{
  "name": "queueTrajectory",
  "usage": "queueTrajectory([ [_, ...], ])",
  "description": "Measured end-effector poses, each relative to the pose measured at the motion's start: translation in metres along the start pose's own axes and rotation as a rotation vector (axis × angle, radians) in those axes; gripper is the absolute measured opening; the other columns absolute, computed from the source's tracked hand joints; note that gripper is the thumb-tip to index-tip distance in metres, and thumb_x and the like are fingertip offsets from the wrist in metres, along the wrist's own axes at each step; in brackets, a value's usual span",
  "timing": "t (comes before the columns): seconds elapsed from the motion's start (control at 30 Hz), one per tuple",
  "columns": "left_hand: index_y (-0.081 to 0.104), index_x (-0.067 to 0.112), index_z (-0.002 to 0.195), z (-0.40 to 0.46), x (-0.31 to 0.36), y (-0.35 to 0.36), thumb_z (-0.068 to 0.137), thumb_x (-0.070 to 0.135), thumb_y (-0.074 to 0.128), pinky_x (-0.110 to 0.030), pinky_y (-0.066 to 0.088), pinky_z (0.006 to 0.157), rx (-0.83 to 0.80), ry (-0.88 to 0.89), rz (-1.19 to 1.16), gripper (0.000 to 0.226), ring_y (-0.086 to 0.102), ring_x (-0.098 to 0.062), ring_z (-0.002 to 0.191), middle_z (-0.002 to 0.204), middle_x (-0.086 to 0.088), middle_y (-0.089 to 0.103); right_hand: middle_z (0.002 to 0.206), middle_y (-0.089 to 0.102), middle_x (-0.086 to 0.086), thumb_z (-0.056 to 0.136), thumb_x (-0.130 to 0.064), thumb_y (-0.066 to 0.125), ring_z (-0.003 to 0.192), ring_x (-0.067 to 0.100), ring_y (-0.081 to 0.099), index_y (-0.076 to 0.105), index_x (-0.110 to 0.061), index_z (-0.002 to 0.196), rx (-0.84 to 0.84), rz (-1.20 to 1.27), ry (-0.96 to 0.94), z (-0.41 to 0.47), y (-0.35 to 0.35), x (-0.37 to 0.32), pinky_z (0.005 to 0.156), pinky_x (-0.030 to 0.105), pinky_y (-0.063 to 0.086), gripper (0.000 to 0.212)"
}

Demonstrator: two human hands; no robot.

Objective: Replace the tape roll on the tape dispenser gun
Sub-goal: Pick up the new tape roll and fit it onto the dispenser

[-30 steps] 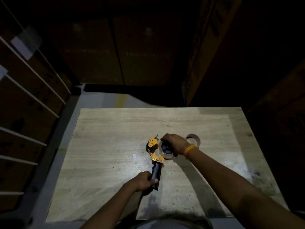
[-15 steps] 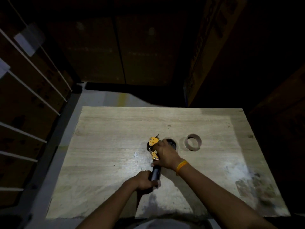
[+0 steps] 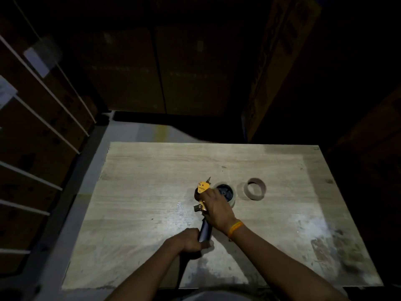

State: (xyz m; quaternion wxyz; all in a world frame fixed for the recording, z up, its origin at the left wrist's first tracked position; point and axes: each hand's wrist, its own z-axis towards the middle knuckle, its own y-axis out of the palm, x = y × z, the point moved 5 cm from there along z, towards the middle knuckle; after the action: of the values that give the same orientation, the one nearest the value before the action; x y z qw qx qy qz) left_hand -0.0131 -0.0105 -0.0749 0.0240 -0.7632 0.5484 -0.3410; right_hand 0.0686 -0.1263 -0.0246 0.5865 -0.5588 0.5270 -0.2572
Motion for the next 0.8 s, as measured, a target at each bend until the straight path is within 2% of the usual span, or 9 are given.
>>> queueTrajectory([
  [0.07, 0.062, 0.011, 0.076, 0.000, -0.006, -0.008, 0.082, 0.086, 0.049, -0.035, 0.040, 0.064, 0.021, -0.006, 0.080, 0.076, 0.055, -0.024, 0.065, 0.076, -0.014, 0.061, 0.123, 0.057, 0.011, 0.071, -0.034, 0.083, 0.114, 0.034, 0.053, 0.056, -0.013, 0.125, 0.076, 0.150, 0.215, -0.016, -0.002, 0.018, 0.085, 0.044, 0.051, 0.063],
  [0.17, 0.060, 0.015, 0.060, -0.002, -0.005, -0.041, 0.080, 0.089, 0.043, -0.033, 0.044, 0.060, 0.238, -0.015, 0.087, 0.078, 0.053, -0.019, 0.054, 0.056, -0.006, 0.055, 0.114, 0.062, 0.014, 0.068, -0.048, 0.090, 0.109, 0.031, 0.058, 0.060, -0.006, 0.115, 0.112, 0.395, 0.521, -0.040, -0.005, 0.040, 0.086, 0.041, 0.052, 0.070],
  [0.23, 0.066, 0.015, 0.070, -0.002, -0.002, -0.067, 0.086, 0.074, 0.048, -0.036, 0.057, 0.068, 0.436, -0.034, 0.031, 0.064, 0.065, -0.020, 0.067, 0.067, -0.001, 0.066, 0.080, 0.063, 0.001, 0.069, -0.046, 0.093, 0.078, 0.017, 0.063, 0.061, -0.017, 0.080, -0.051, 0.518, 0.625, -0.049, 0.001, 0.038, 0.071, 0.035, 0.053, 0.045],
  [0.27, 0.068, 0.018, 0.078, -0.002, 0.002, -0.079, 0.090, 0.063, 0.052, -0.038, 0.060, 0.071, 0.520, -0.037, 0.006, 0.049, 0.069, -0.022, 0.076, 0.077, -0.002, 0.072, 0.067, 0.060, -0.005, 0.067, -0.050, 0.093, 0.062, 0.009, 0.060, 0.056, -0.022, 0.068, -0.165, 0.567, 0.651, -0.053, 0.008, 0.033, 0.061, 0.031, 0.052, 0.047],
  [0.33, 0.070, 0.020, 0.089, -0.002, 0.015, -0.098, 0.093, 0.048, 0.057, -0.036, 0.057, 0.068, 0.634, -0.021, -0.005, 0.032, 0.072, -0.028, 0.086, 0.089, -0.005, 0.076, 0.059, 0.062, -0.003, 0.065, -0.059, 0.092, 0.047, 0.004, 0.057, 0.055, -0.022, 0.061, -0.303, 0.597, 0.663, -0.056, 0.025, 0.024, 0.048, 0.023, 0.049, 0.052],
  [0.5, 0.079, 0.021, 0.090, 0.013, 0.047, -0.114, 0.088, 0.039, 0.066, -0.035, 0.058, 0.069, 0.697, -0.014, 0.099, 0.022, 0.074, -0.030, 0.088, 0.090, -0.006, 0.079, 0.069, 0.064, -0.001, 0.075, -0.055, 0.086, 0.050, 0.002, 0.055, 0.060, -0.019, 0.072, -0.338, 0.552, 0.630, -0.053, 0.041, 0.019, 0.039, 0.009, 0.036, 0.044],
  [0.6, 0.081, 0.023, 0.096, 0.027, 0.058, -0.111, 0.086, 0.040, 0.071, -0.035, 0.058, 0.071, 0.671, -0.022, 0.198, 0.023, 0.075, -0.031, 0.093, 0.095, -0.008, 0.078, 0.087, 0.066, 0.003, 0.073, -0.051, 0.088, 0.050, -0.001, 0.051, 0.068, -0.014, 0.099, -0.369, 0.561, 0.658, -0.053, 0.045, 0.026, 0.033, 0.009, 0.032, 0.049],
  [0.7, 0.080, 0.022, 0.100, 0.039, 0.067, -0.106, 0.086, 0.039, 0.071, -0.036, 0.056, 0.074, 0.631, -0.050, 0.280, 0.024, 0.073, -0.033, 0.099, 0.102, -0.010, 0.076, 0.087, 0.064, 0.005, 0.070, -0.048, 0.091, 0.048, -0.001, 0.050, 0.062, -0.013, 0.092, -0.375, 0.538, 0.671, -0.053, 0.047, 0.033, 0.031, 0.011, 0.031, 0.050],
  [0.8, 0.077, 0.018, 0.106, 0.046, 0.072, -0.103, 0.086, 0.035, 0.073, -0.037, 0.058, 0.080, 0.647, -0.087, 0.311, 0.026, 0.073, -0.032, 0.104, 0.110, -0.010, 0.075, 0.089, 0.062, 0.004, 0.069, -0.049, 0.092, 0.052, -0.001, 0.049, 0.069, -0.008, 0.104, -0.364, 0.529, 0.672, -0.053, 0.049, 0.038, 0.032, 0.011, 0.034, 0.059],
])
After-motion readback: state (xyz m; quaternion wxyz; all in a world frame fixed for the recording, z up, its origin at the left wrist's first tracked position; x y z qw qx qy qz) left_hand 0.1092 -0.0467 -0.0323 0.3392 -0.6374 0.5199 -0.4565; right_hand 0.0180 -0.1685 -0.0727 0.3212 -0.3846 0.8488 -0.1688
